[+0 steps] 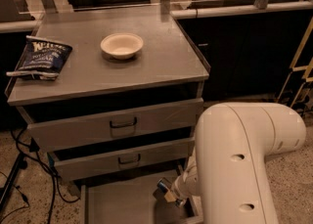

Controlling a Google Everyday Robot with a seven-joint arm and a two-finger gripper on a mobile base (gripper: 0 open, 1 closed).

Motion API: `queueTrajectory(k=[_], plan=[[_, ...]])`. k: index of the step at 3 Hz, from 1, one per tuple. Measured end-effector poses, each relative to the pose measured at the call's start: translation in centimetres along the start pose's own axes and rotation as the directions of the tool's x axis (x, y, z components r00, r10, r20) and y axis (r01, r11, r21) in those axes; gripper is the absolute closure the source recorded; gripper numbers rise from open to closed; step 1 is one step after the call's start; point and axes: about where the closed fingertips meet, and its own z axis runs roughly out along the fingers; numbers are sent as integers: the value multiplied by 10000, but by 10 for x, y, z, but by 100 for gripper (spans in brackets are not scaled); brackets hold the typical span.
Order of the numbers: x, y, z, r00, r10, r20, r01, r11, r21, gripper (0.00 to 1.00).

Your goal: Pick redbull can from bottom drawer and place on counter

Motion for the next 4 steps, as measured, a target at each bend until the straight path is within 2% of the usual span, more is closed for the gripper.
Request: queueTrajectory(k=[1,3,4], plan=[[-13,3,-18,9999,-25,165,23,10000,96,100],[-45,6,-89,9939,-352,1046,299,9982,522,100],[-45,6,-85,9957,-294,880,247,9982,546,100]])
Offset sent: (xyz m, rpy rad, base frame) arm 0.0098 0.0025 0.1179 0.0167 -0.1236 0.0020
